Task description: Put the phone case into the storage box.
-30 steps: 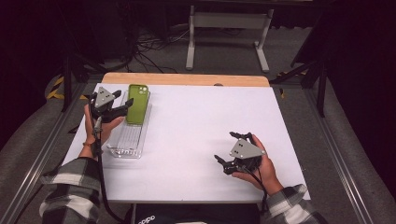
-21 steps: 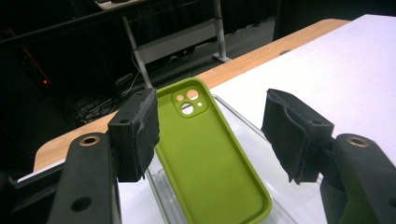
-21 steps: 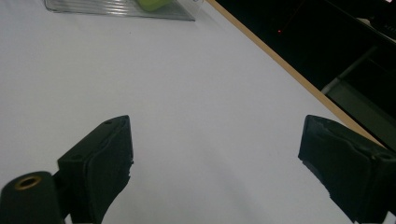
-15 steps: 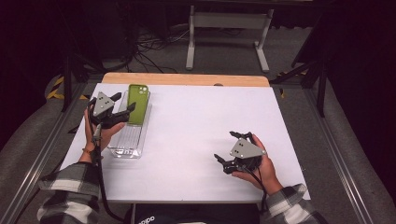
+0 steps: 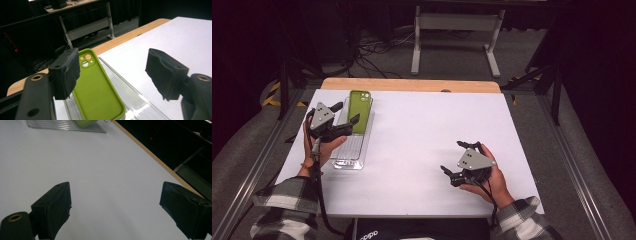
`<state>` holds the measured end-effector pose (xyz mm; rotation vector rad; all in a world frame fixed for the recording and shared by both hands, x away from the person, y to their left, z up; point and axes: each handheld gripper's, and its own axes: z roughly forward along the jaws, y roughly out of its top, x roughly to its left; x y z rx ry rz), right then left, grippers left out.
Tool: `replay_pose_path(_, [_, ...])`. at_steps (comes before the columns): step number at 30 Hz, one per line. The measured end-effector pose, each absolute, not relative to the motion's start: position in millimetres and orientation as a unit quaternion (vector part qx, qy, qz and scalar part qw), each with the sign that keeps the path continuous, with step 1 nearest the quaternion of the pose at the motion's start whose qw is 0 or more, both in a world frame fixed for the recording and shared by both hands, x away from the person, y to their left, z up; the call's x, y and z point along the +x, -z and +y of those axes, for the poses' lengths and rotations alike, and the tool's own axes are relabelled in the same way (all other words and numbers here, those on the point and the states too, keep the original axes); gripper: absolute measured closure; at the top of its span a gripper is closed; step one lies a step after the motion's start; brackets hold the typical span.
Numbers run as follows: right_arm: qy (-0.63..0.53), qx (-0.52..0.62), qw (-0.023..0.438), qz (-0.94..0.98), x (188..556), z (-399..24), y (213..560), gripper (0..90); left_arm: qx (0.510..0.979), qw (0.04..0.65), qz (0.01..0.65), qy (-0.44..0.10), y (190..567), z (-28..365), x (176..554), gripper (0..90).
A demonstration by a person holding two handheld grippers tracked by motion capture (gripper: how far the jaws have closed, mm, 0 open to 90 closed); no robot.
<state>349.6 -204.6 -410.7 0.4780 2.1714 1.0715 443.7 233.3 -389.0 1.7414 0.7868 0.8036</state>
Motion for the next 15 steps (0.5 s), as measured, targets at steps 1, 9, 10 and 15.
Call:
replay_pose_path(1, [-0.410,0.183,0.331,0.830,350,-205,410,10.9,0.723,0.510,0.325,-0.334,389,233,442,26.9])
replay_pose_path(9, [-0.414,0.182,0.332,0.828,348,-205,410,10.9,0.726,0.513,0.314,-0.335,386,229,433,23.1])
replay_pose_path(10, [-0.415,0.180,0.331,0.828,348,-204,410,10.9,0.728,0.511,0.312,-0.335,385,229,432,22.8])
replay_pose_path(15, [-0.417,0.181,0.330,0.827,347,-204,410,10.9,0.726,0.517,0.305,-0.336,382,227,425,21.0])
